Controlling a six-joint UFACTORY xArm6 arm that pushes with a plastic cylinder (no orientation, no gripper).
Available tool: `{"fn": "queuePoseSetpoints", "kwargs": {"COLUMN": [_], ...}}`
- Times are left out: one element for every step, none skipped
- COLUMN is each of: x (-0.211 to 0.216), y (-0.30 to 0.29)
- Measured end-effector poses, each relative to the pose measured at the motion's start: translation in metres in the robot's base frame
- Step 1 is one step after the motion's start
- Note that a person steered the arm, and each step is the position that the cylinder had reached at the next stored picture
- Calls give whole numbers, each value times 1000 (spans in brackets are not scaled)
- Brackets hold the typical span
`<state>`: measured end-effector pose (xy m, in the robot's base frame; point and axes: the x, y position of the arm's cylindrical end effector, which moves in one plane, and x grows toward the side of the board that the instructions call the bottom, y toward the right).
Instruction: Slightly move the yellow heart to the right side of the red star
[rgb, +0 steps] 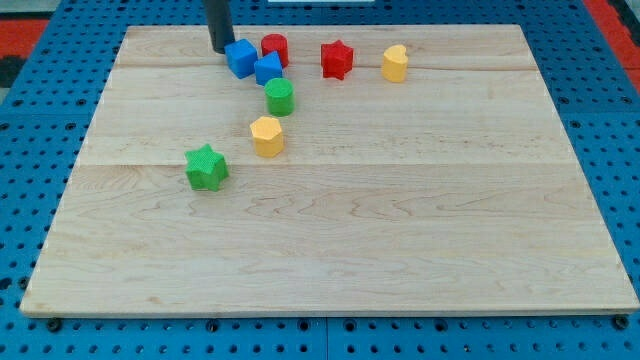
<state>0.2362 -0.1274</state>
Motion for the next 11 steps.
{"fn": "queuePoseSetpoints", "kwargs": {"x": [0, -34, -44, -43, -26, 10, -21, 15, 53, 53, 33], "y": [1, -7, 24, 151, 266, 284, 272, 256, 241, 248, 289]}}
